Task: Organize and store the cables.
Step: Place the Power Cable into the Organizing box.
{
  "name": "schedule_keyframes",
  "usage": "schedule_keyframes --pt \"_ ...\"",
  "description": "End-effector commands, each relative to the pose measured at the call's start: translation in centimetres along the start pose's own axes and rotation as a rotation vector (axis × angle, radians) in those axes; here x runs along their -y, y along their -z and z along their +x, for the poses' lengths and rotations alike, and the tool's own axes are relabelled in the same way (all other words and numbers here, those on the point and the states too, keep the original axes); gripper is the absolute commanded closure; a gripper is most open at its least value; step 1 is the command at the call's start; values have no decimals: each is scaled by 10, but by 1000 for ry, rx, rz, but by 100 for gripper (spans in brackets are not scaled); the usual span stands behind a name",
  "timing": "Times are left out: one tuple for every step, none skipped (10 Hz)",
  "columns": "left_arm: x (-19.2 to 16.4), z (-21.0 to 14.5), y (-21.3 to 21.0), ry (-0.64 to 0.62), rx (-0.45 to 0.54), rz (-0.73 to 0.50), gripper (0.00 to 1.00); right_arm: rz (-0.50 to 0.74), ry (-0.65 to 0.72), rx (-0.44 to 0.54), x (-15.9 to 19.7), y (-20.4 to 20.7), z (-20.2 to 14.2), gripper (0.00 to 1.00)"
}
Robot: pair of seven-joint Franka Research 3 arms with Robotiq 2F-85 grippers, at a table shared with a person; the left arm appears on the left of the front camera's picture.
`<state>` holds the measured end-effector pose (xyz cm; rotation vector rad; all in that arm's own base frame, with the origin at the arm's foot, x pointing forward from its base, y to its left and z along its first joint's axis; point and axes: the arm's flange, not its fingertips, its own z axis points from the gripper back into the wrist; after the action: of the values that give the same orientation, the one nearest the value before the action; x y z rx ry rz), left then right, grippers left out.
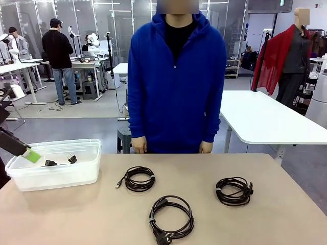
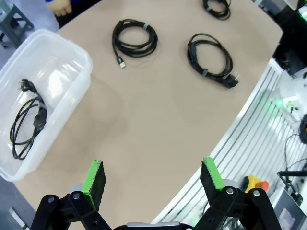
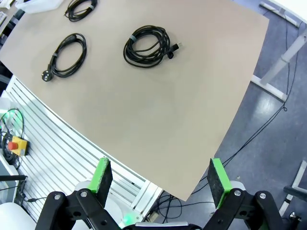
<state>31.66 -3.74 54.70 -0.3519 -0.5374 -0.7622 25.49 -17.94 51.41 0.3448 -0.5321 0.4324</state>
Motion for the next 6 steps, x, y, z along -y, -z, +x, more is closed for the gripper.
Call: schedule_keyframes --pt "31 -11 32 -33 43 3 0 -6 1 1 0 0 1 0" --pt "44 -11 46 -42 26 10 0 -6 1 1 0 0 1 0" --pt "53 -11 54 -67 16 17 0 -6 1 1 0 0 1 0" --pt "61 -12 59 -75 1 24 0 -6 1 1 0 0 1 0" --pt "68 -12 62 -84 -7 17 0 -6 1 1 0 0 1 0" --pt "72 -11 68 -94 -49 32 0 -6 1 1 0 0 1 0"
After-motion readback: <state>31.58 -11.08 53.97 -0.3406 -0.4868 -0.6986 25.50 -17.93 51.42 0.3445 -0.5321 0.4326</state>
